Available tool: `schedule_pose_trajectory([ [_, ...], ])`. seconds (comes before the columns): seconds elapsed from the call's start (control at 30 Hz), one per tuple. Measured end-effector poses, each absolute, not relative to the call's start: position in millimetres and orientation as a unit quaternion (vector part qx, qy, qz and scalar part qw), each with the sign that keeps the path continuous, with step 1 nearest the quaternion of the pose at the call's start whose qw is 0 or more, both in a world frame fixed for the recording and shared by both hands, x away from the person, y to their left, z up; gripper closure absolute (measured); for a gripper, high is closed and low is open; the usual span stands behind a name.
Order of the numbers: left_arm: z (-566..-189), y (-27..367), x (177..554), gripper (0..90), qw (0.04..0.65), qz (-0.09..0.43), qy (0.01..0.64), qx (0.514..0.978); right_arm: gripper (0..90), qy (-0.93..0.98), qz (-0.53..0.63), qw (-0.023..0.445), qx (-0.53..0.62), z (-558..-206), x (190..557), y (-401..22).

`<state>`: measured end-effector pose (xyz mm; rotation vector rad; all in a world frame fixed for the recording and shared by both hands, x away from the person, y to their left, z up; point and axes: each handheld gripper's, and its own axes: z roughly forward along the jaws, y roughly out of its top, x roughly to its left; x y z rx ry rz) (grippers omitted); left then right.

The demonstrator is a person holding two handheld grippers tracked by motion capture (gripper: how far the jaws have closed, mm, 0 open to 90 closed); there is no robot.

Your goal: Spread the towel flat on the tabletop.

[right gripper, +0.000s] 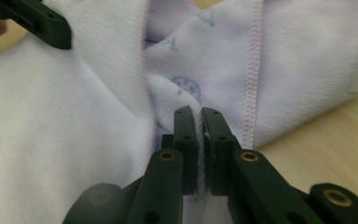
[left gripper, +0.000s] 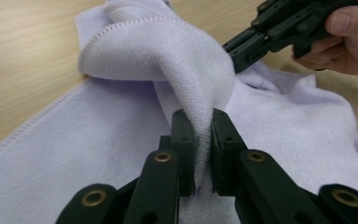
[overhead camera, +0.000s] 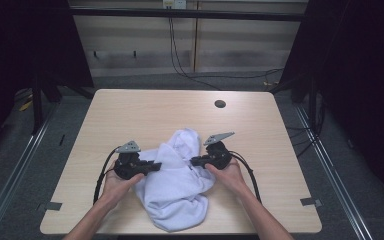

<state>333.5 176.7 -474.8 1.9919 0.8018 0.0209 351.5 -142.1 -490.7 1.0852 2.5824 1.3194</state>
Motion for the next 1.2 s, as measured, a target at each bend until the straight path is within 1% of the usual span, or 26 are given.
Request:
schedule_pose_trajectory([
  [0.07,-470,185,334,83.0,0.487,0.016,0.343,0.803,86.5,0.827,0.430,0.035,0.359,-485,352,-152],
  [0.1,-462,195,336,83.3,0.501,0.026,0.353,0.789,86.8,0.812,0.444,0.049,0.376,-475,355,-166],
  [0.17,-456,200,337,83.3,0.509,0.029,0.362,0.781,86.8,0.805,0.448,0.058,0.384,-469,356,-173],
  [0.2,-446,206,338,83.4,0.516,0.042,0.361,0.776,86.9,0.793,0.453,0.079,0.400,-451,360,-189],
  [0.23,-439,210,338,83.4,0.519,0.053,0.362,0.772,86.9,0.793,0.453,0.079,0.400,-451,360,-189],
  [0.27,-430,215,339,83.5,0.529,0.062,0.362,0.765,86.8,0.785,0.455,0.100,0.408,-434,362,-198],
  [0.33,-411,224,342,83.5,0.544,0.083,0.363,0.752,86.9,0.774,0.465,0.121,0.413,-413,366,-207],
  [0.37,-401,228,345,83.5,0.552,0.088,0.366,0.744,86.9,0.774,0.465,0.121,0.413,-413,366,-207],
  [0.4,-389,231,349,83.6,0.562,0.097,0.367,0.735,86.9,0.768,0.467,0.131,0.417,-403,368,-209],
  [0.5,-363,232,361,83.6,0.568,0.126,0.362,0.728,86.9,0.758,0.474,0.152,0.421,-374,377,-213],
  [0.53,-353,231,366,83.7,0.572,0.134,0.362,0.724,87.0,0.750,0.479,0.172,0.422,-353,384,-212],
  [0.57,-343,230,371,83.7,0.575,0.144,0.361,0.720,87.0,0.750,0.479,0.172,0.422,-353,384,-212],
  [0.7,-301,231,390,83.7,0.595,0.182,0.361,0.695,87.0,0.736,0.488,0.205,0.422,-307,404,-209],
  [0.73,-291,230,393,83.8,0.600,0.193,0.359,0.689,87.0,0.727,0.494,0.220,0.423,-286,413,-209],
  [0.8,-272,230,396,83.8,0.607,0.214,0.352,0.679,87.0,0.716,0.504,0.239,0.419,-266,419,-209],
  [0.83,-263,229,394,83.8,0.617,0.224,0.346,0.671,87.0,0.716,0.504,0.239,0.419,-266,419,-209],
  [0.9,-249,228,388,83.8,0.627,0.243,0.330,0.663,87.0,0.698,0.527,0.257,0.411,-250,419,-210],
  [0.93,-245,227,382,83.8,0.628,0.254,0.316,0.664,86.9,0.692,0.537,0.262,0.406,-244,417,-211],
  [0.97,-246,227,377,83.7,0.631,0.253,0.311,0.665,86.9,0.690,0.542,0.264,0.401,-240,414,-212],
  [1.0,-251,226,371,83.5,0.627,0.255,0.307,0.670,86.8,0.694,0.544,0.262,0.392,-242,405,-215],
  [1.03,-259,225,366,83.5,0.619,0.253,0.305,0.678,86.8,0.694,0.544,0.262,0.392,-242,405,-215],
  [1.1,-282,226,357,83.5,0.619,0.223,0.309,0.687,86.6,0.718,0.524,0.242,0.389,-259,396,-218],
  [1.13,-296,225,351,83.5,0.613,0.211,0.307,0.697,86.5,0.738,0.499,0.226,0.395,-286,385,-221],
  [1.17,-310,223,345,83.5,0.602,0.203,0.307,0.708,86.5,0.738,0.499,0.226,0.395,-286,385,-221],
  [1.2,-325,223,340,83.5,0.592,0.189,0.312,0.718,86.5,0.741,0.496,0.212,0.401,-302,378,-223],
])
